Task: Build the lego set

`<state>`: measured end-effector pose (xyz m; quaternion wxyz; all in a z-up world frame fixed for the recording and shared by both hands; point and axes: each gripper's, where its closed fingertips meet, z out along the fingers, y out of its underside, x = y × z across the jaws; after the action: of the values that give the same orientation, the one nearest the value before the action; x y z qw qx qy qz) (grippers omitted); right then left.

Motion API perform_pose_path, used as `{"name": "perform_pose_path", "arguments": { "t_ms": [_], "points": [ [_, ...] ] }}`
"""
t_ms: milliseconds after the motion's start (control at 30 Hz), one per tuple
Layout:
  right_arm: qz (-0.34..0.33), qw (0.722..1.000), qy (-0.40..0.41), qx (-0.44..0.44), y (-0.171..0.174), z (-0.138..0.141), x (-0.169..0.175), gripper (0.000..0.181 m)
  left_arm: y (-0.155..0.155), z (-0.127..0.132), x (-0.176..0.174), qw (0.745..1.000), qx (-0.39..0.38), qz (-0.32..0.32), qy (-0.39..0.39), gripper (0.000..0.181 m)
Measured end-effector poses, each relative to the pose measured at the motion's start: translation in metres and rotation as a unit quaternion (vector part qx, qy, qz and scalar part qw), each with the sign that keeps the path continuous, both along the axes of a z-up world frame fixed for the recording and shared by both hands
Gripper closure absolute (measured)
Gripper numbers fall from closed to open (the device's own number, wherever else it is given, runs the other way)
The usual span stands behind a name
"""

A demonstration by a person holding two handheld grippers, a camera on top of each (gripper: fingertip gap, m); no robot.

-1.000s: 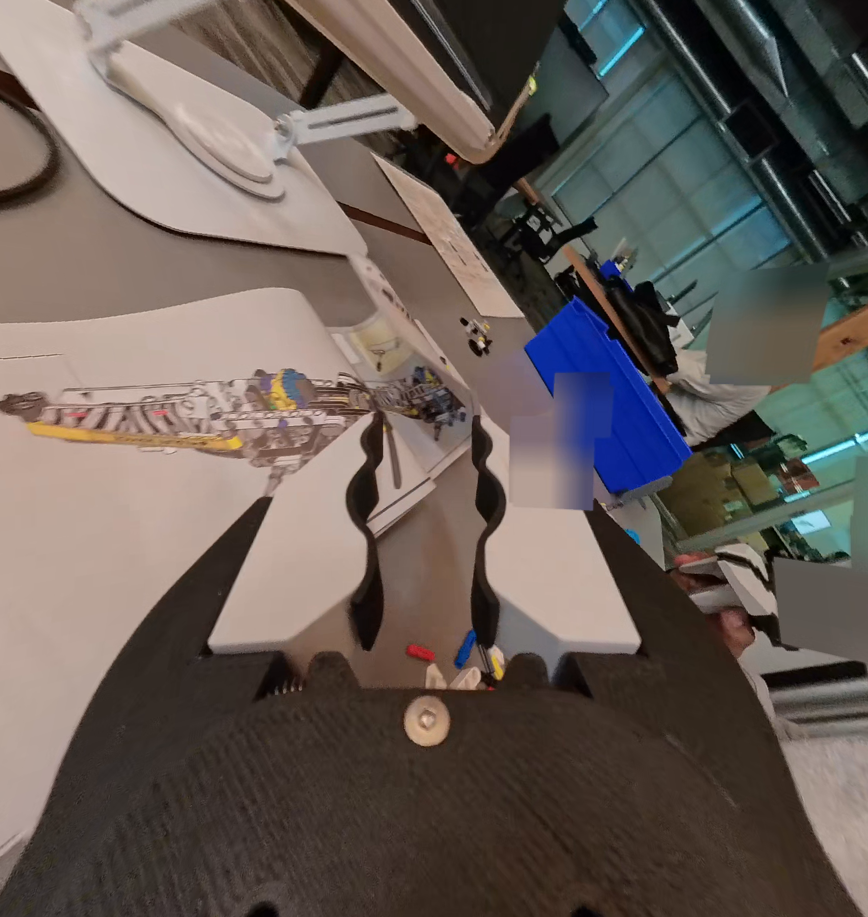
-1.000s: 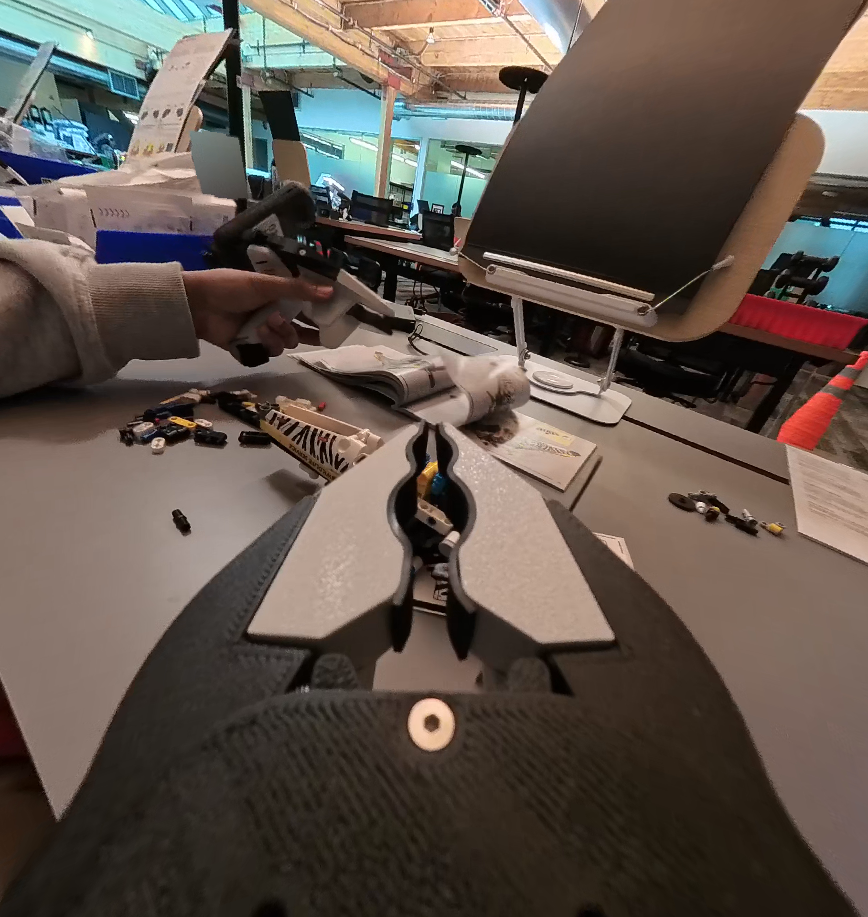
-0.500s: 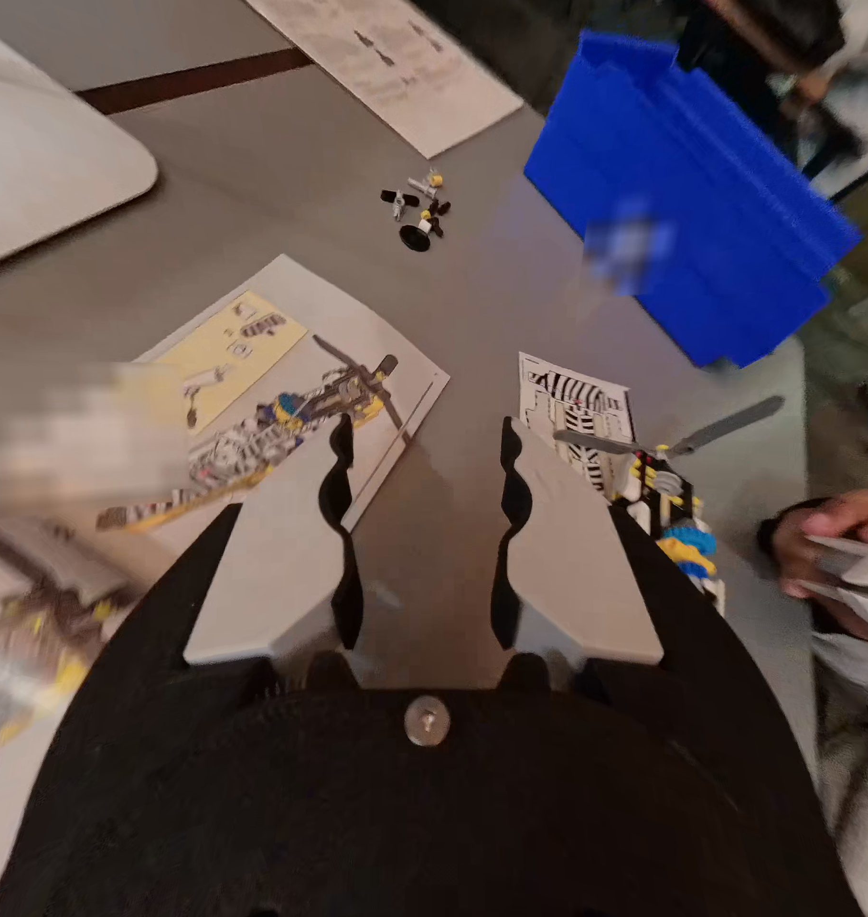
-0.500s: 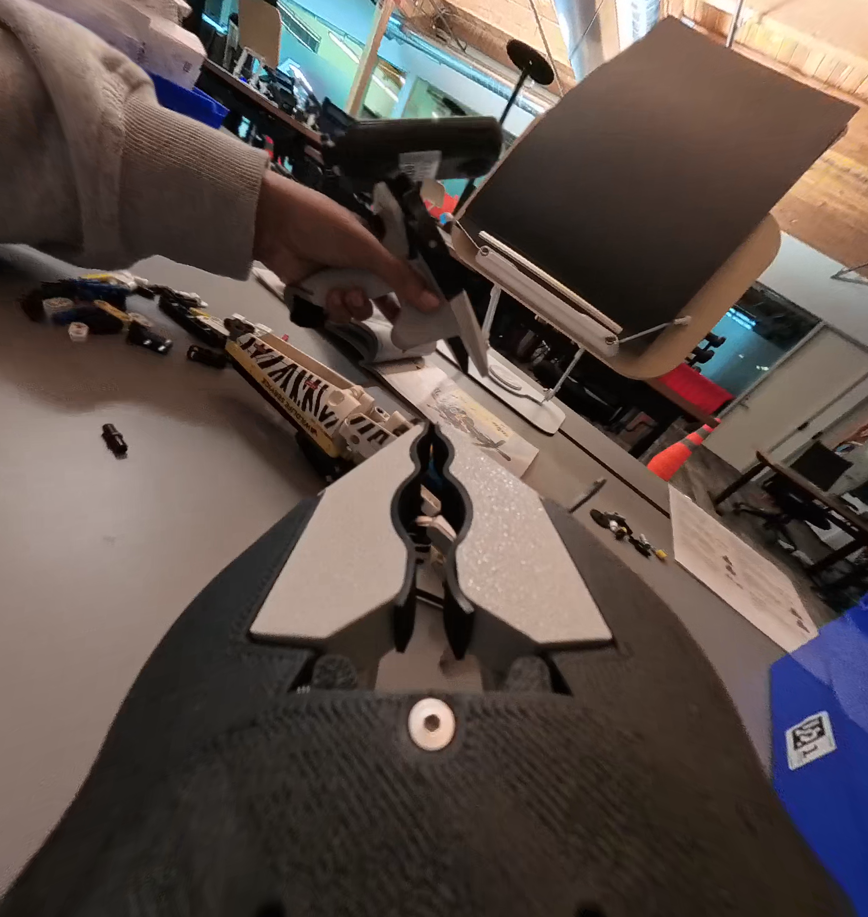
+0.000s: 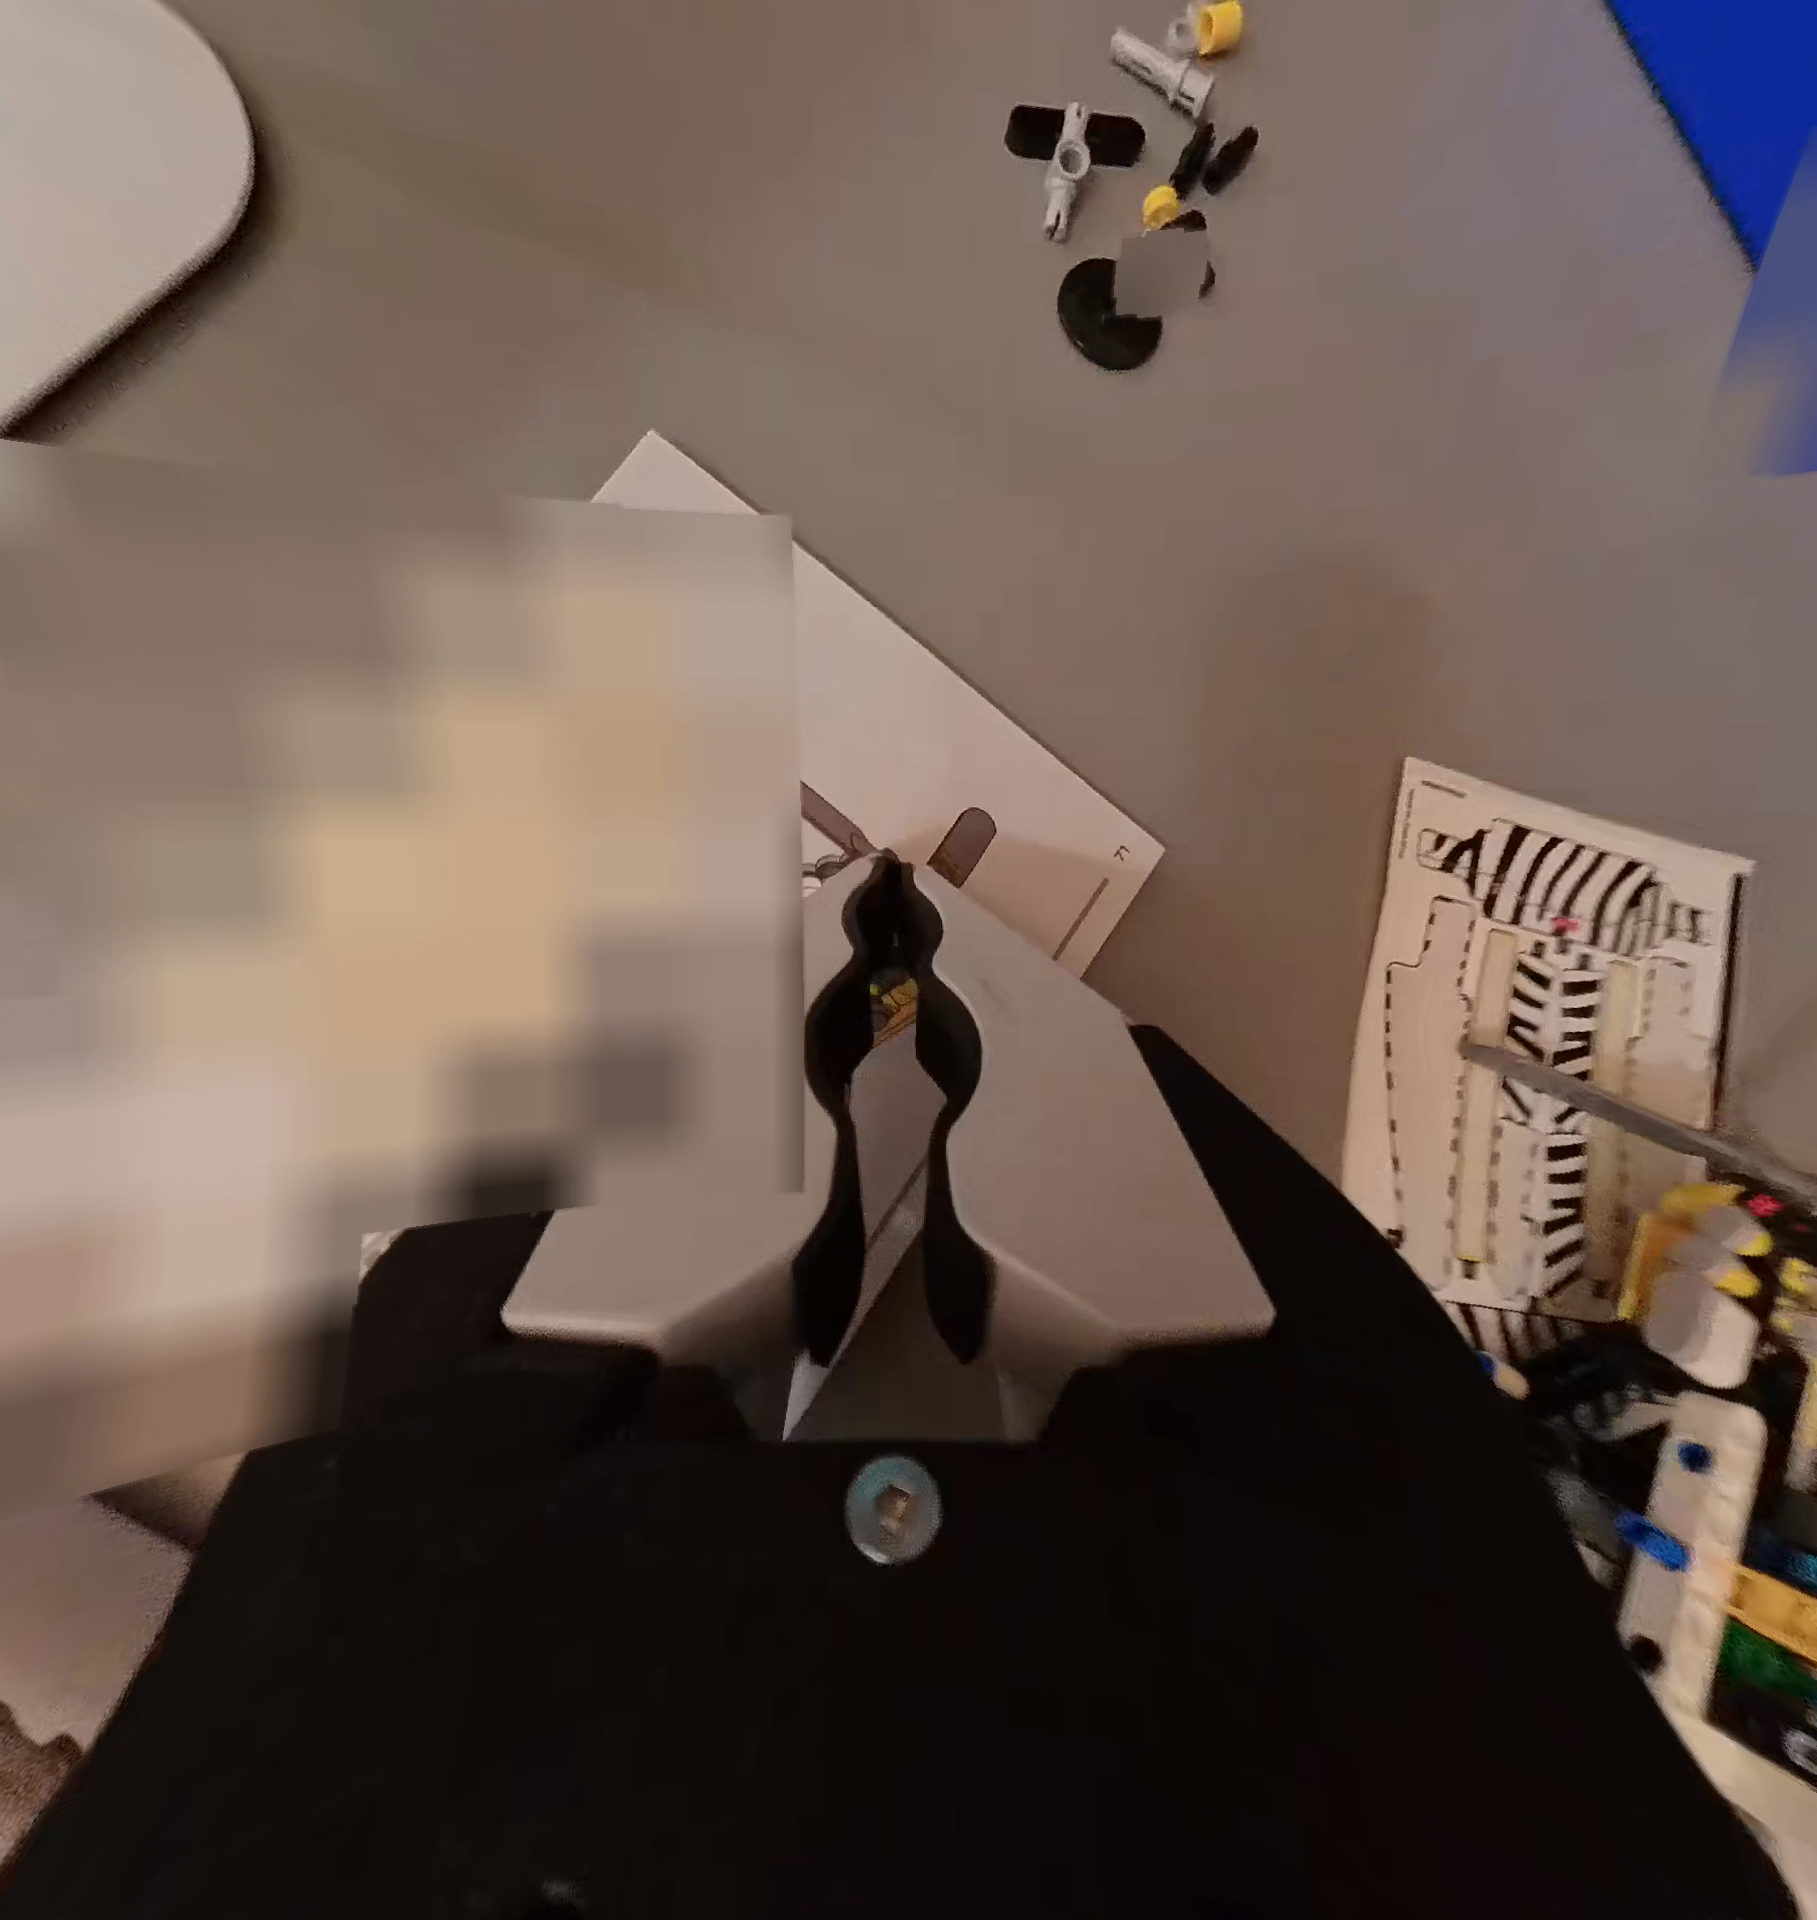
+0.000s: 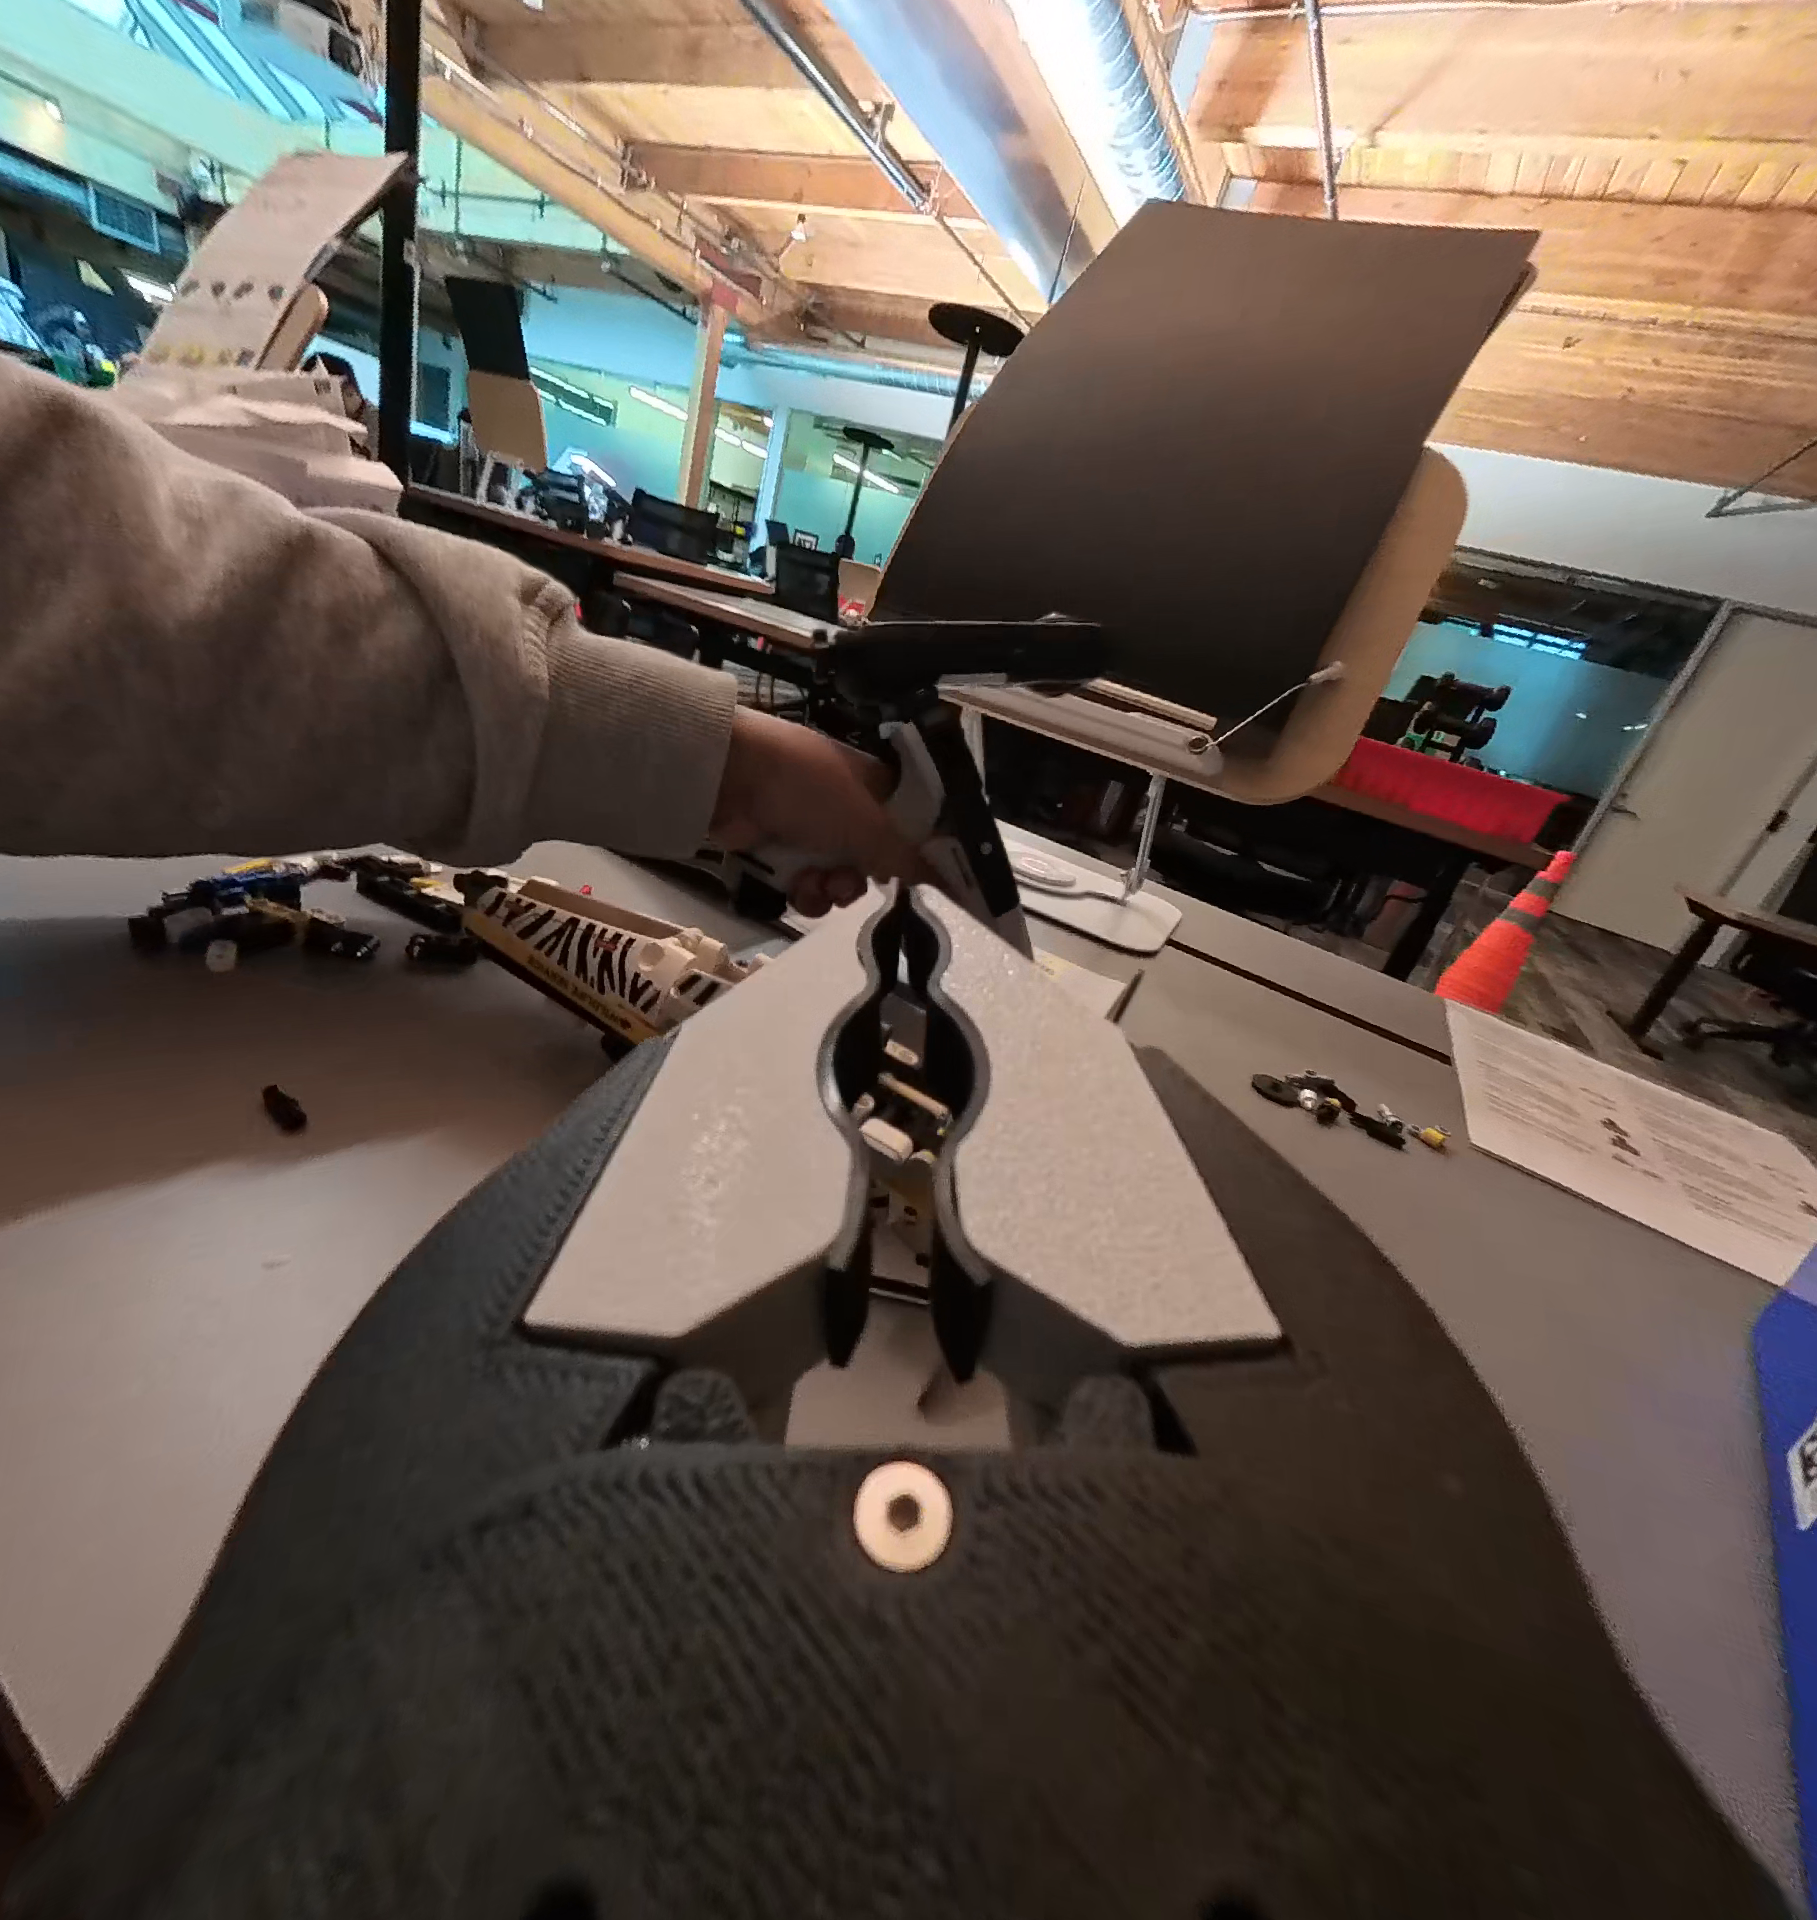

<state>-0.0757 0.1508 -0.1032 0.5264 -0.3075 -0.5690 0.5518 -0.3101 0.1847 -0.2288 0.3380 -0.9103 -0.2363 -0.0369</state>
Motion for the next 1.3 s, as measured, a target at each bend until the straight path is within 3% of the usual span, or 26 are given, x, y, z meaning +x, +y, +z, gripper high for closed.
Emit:
{"name": "perform_pose_path", "arguments": {
  "t_ms": [33,67,133,167,267,467,533,633,833,1000,1033,1067,1133,1167,1300],
  "points": [
    [0.001,1.000,0.002,-0.007,0.002,0.001,0.001,0.181,-0.002,0.001,0.001,1.000,0.002,0.009,-0.020,0.180],
    [0.002,1.000,0.002,-0.015,0.003,0.002,0.001,0.181,-0.003,0.003,0.003,0.999,0.005,0.014,-0.032,0.167],
    [0.004,1.000,0.002,-0.028,0.006,0.003,0.001,0.181,-0.006,0.010,0.003,1.000,0.006,0.012,-0.016,0.115],
    [0.005,0.999,0.002,-0.034,0.007,0.004,0.001,0.181,-0.010,0.009,0.000,1.000,-0.010,0.009,0.017,0.101],
    [0.008,0.999,0.000,-0.040,0.009,0.004,0.001,0.181,-0.021,-0.003,-0.008,0.994,-0.064,0.006,0.090,0.103],
    [0.010,1.000,-0.007,-0.029,0.005,0.002,-0.001,0.181,-0.023,-0.001,-0.015,0.994,-0.060,0.029,0.090,0.126],
    [0.010,0.999,-0.006,-0.029,0.005,0.002,-0.001,0.181,-0.024,-0.001,-0.015,0.994,-0.050,0.030,0.095,0.137],
    [0.011,1.000,-0.006,-0.029,0.005,0.002,0.000,0.181,-0.024,-0.001,-0.012,0.995,-0.036,0.024,0.090,0.175],
    [0.012,1.000,-0.004,-0.018,0.002,0.001,0.001,0.181,-0.023,0.000,-0.011,0.999,-0.009,0.030,0.044,0.181],
    [0.011,1.000,-0.004,-0.014,0.000,0.001,0.001,0.181,-0.019,0.023,-0.002,0.997,0.050,0.024,0.057,0.181],
    [0.011,1.000,-0.005,-0.014,0.000,0.001,0.001,0.181,-0.017,0.026,-0.001,0.996,0.046,0.020,0.079,0.169],
    [0.012,1.000,-0.005,-0.014,0.000,0.001,0.001,0.181,-0.016,0.023,0.001,0.994,0.028,0.008,0.105,0.140],
    [0.012,1.000,-0.006,-0.013,-0.001,0.001,0.001,0.181,-0.018,0.008,0.000,0.989,-0.034,-0.007,0.140,0.110],
    [0.012,1.000,-0.005,-0.013,-0.001,0.001,0.001,0.181,-0.019,0.000,0.000,0.989,-0.054,-0.013,0.137,0.103],
    [0.011,1.000,-0.004,-0.007,-0.002,0.001,0.002,0.181,-0.014,-0.003,-0.004,0.993,-0.049,0.006,0.108,0.105]
  ]
}}
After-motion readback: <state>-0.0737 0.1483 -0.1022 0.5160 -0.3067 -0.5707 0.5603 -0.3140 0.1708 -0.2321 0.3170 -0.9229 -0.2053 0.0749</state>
